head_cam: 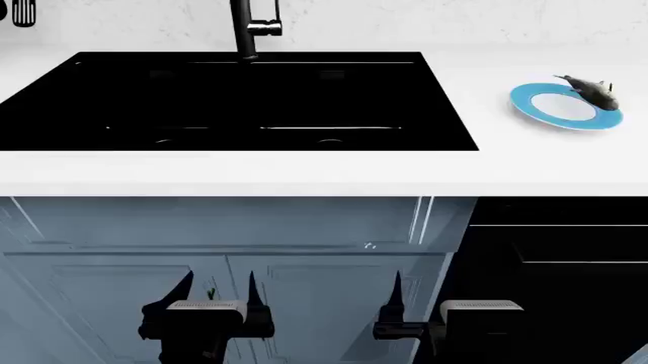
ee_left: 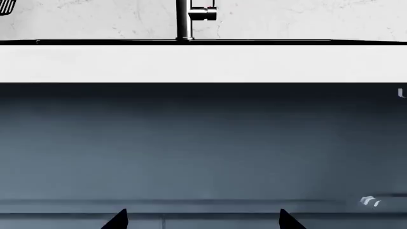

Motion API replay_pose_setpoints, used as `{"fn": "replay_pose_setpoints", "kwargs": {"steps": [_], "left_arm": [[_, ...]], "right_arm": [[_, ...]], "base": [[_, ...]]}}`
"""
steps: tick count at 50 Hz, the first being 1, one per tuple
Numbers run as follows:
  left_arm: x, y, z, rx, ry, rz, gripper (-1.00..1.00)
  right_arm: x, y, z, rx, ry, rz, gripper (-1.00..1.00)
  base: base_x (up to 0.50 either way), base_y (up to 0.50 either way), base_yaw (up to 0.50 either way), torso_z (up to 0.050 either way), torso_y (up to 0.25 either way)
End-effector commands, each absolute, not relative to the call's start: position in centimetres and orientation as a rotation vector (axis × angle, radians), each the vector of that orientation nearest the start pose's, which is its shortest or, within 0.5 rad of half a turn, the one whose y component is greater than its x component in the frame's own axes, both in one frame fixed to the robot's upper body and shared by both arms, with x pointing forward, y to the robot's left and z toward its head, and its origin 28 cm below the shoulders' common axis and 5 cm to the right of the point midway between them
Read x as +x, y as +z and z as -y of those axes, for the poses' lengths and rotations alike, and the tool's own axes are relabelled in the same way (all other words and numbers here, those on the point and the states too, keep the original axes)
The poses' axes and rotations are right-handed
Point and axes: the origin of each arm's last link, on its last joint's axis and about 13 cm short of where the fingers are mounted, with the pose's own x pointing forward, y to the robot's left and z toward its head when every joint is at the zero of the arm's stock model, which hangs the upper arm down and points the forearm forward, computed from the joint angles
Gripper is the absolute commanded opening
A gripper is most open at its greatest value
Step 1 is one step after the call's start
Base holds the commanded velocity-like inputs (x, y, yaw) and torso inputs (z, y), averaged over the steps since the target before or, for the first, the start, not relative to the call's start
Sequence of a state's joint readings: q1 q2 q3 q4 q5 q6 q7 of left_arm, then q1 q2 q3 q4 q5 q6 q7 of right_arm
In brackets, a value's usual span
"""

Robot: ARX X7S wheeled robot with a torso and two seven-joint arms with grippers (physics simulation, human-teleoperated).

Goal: Pick the fish from the plate and place it on the cutting board. Then pick the condiment bottle from the cabinet and place it next to the cutting board.

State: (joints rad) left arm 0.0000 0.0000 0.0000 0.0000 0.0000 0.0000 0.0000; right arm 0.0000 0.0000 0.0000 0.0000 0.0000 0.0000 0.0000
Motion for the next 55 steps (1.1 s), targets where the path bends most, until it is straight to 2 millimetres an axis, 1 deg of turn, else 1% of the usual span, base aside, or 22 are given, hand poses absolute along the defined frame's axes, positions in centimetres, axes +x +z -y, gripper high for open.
{"fn": "replay_pose_setpoints", "kwargs": {"steps": [1,6,10,12,20,23,28,33,35,38,41,45,55], "left_arm": [[21.0,1.3,-20.5,0.000,0.007,-0.003,1.00],[20.9,1.3,-20.5,0.016,0.007,0.003,1.00],[20.7,2.2,-20.6,0.014,-0.023,0.046,1.00],[20.6,3.3,-20.6,0.014,-0.051,0.065,1.00],[22.2,11.4,-21.8,-0.004,-0.040,0.257,1.00],[22.4,13.6,-21.9,0.006,-0.037,0.307,1.00],[22.4,16.1,-21.9,0.014,-0.020,0.369,1.00],[22.5,18.1,-22.0,0.028,-0.003,0.432,1.00],[22.2,18.5,-22.1,0.027,-0.001,0.451,1.00],[22.0,18.7,-22.2,0.017,0.002,0.453,1.00],[21.7,18.9,-22.2,-0.007,-0.016,0.432,1.00],[20.9,19.4,-22.2,0.014,-0.006,0.453,1.00],[20.3,19.7,-22.0,0.041,0.003,0.514,1.00]], "right_arm": [[20.9,1.4,9.5,0.006,0.016,0.008,1.00],[20.8,1.4,9.5,0.017,0.037,0.018,1.00],[20.7,1.8,9.4,0.020,0.067,0.011,1.00],[20.6,3.1,9.5,0.042,0.085,0.030,1.00],[19.6,12.5,10.6,0.081,0.105,0.242,1.00],[19.4,15.0,10.8,0.088,0.104,0.304,1.00],[19.3,17.9,11.0,0.128,0.101,0.385,1.00],[19.2,20.2,11.3,0.138,0.117,0.436,1.00],[19.0,20.6,11.5,0.138,0.129,0.439,1.00],[18.9,20.1,11.6,0.131,0.140,0.426,1.00],[18.8,19.8,11.7,0.138,0.159,0.394,1.00],[18.7,19.6,12.0,0.150,0.163,0.371,1.00],[18.3,19.7,11.7,0.150,0.193,0.379,1.00]], "base": [[0.00,0.00,0.00,0.000,0.000],[0.00,0.00,0.00,0.000,0.000],[0.00,0.00,0.00,0.030,0.000],[0.00,0.00,0.00,0.050,0.000],[0.00,0.00,0.00,0.050,0.000],[0.00,0.00,0.00,0.050,0.000],[0.00,0.00,0.00,0.050,0.000],[0.00,0.00,0.00,0.050,0.000],[0.00,0.00,0.00,0.050,0.000],[0.00,-0.09,0.00,0.050,0.000],[0.00,-0.50,0.00,0.002,0.000],[0.12,-0.50,0.00,0.000,0.000],[0.22,-0.50,0.00,0.000,0.000]]}}
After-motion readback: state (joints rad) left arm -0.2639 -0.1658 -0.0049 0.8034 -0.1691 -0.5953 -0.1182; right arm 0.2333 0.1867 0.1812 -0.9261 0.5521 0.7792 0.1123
